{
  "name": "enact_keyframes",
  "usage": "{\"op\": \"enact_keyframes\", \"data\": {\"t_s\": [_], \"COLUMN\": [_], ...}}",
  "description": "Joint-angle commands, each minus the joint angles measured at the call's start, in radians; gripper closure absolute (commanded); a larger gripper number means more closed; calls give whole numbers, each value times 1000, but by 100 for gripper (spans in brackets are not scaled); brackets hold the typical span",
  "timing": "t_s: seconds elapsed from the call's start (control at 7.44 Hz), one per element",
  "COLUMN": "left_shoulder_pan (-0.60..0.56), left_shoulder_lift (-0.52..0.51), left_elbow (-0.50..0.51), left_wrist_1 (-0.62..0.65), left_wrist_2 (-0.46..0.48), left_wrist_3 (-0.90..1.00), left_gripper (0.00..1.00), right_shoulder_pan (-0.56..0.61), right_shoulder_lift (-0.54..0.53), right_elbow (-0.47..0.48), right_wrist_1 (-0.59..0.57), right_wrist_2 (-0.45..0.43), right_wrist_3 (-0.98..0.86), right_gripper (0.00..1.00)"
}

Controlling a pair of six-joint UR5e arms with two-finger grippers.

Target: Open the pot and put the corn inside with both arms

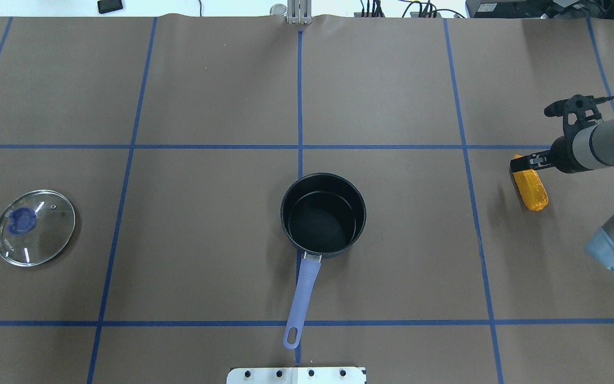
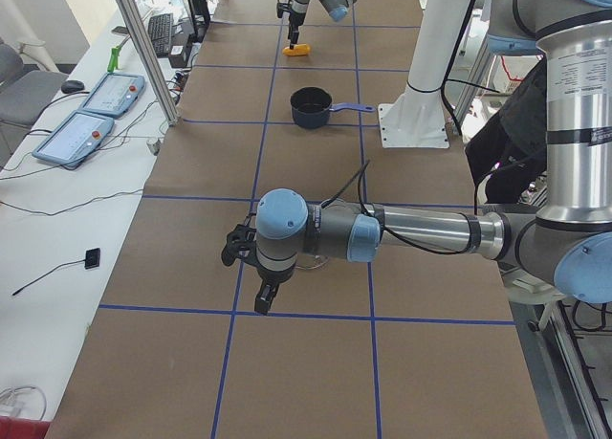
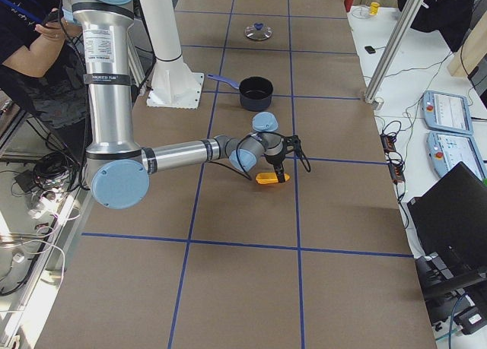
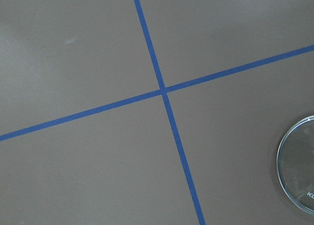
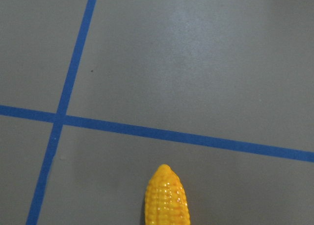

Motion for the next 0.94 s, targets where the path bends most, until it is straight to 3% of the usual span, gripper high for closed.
{"op": "enact_keyframes", "data": {"t_s": [0.0,0.13,0.27,0.4,0.81], "left_shoulder_pan": [0,0,0,0,0], "left_shoulder_lift": [-1,-1,-1,-1,-1], "left_elbow": [-1,-1,-1,-1,-1], "left_wrist_1": [0,0,0,0,0], "left_wrist_2": [0,0,0,0,-2], "left_wrist_3": [0,0,0,0,0], "left_gripper": [2,2,2,2,2], "right_shoulder_pan": [-26,-38,-38,-38,-36], "right_shoulder_lift": [4,0,3,6,59], "right_elbow": [-44,-43,-45,-43,30], "right_wrist_1": [28,28,28,26,8], "right_wrist_2": [-12,-32,-32,-27,-4], "right_wrist_3": [-3,-3,-5,-6,9], "right_gripper": [23,36,62,99,100]}}
